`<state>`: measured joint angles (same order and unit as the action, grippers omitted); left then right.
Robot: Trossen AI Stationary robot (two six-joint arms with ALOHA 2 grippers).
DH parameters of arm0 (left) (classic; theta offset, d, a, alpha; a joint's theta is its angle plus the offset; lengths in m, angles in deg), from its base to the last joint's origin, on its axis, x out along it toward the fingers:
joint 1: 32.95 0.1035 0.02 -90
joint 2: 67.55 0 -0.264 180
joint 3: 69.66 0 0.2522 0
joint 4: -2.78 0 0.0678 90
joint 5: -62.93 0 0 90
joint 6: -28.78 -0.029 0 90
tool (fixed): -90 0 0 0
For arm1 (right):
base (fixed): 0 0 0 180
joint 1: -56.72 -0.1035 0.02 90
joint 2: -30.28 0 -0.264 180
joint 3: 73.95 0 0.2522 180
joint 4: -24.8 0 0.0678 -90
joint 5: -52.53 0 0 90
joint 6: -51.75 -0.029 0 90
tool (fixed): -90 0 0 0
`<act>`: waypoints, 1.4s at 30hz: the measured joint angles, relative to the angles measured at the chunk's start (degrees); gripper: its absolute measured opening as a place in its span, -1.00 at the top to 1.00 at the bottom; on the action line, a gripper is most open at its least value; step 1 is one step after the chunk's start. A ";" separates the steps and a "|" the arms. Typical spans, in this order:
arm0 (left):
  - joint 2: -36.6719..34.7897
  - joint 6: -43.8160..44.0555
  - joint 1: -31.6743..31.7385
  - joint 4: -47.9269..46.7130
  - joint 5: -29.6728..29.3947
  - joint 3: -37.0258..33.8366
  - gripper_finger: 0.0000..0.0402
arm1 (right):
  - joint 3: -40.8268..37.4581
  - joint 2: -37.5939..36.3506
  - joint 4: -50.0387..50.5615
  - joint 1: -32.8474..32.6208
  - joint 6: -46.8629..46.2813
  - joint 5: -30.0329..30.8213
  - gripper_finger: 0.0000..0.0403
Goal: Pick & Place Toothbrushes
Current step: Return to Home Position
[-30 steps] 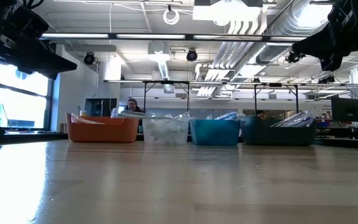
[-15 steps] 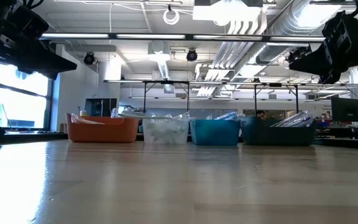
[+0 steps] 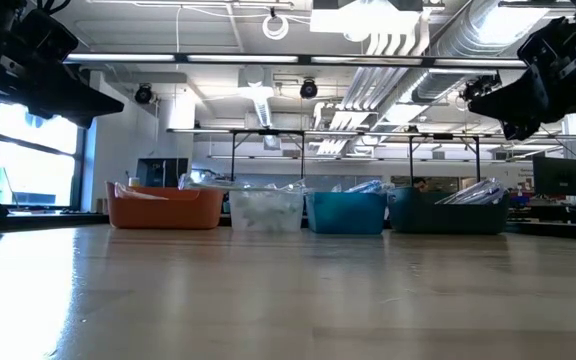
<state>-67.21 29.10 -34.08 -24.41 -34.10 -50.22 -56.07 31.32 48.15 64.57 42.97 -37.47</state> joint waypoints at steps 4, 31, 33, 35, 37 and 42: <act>0.00 -0.02 0.00 0.00 -0.17 0.00 0.97 | 0.00 0.02 0.11 0.00 0.81 -0.88 0.99; 0.00 -0.02 0.00 0.02 -0.09 0.02 0.97 | -0.22 1.92 -1.27 0.00 -1.53 2.64 0.99; 0.00 -0.01 0.00 0.02 -0.03 0.02 0.97 | -0.22 1.92 -1.31 0.00 -1.52 2.64 0.99; 0.00 -0.01 0.00 0.02 0.13 0.02 0.97 | -0.22 1.92 -1.32 0.00 -1.50 2.65 0.99; 0.00 -0.02 0.00 0.02 0.13 0.02 0.97 | -0.22 1.92 -1.33 0.00 -1.50 2.63 0.99; 0.00 -0.02 0.00 0.02 0.11 0.02 0.97 | -0.22 1.92 -1.40 0.00 -1.50 2.63 0.99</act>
<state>-67.21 29.08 -34.08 -24.39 -33.99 -50.20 -56.29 33.24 46.75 64.57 41.47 -34.84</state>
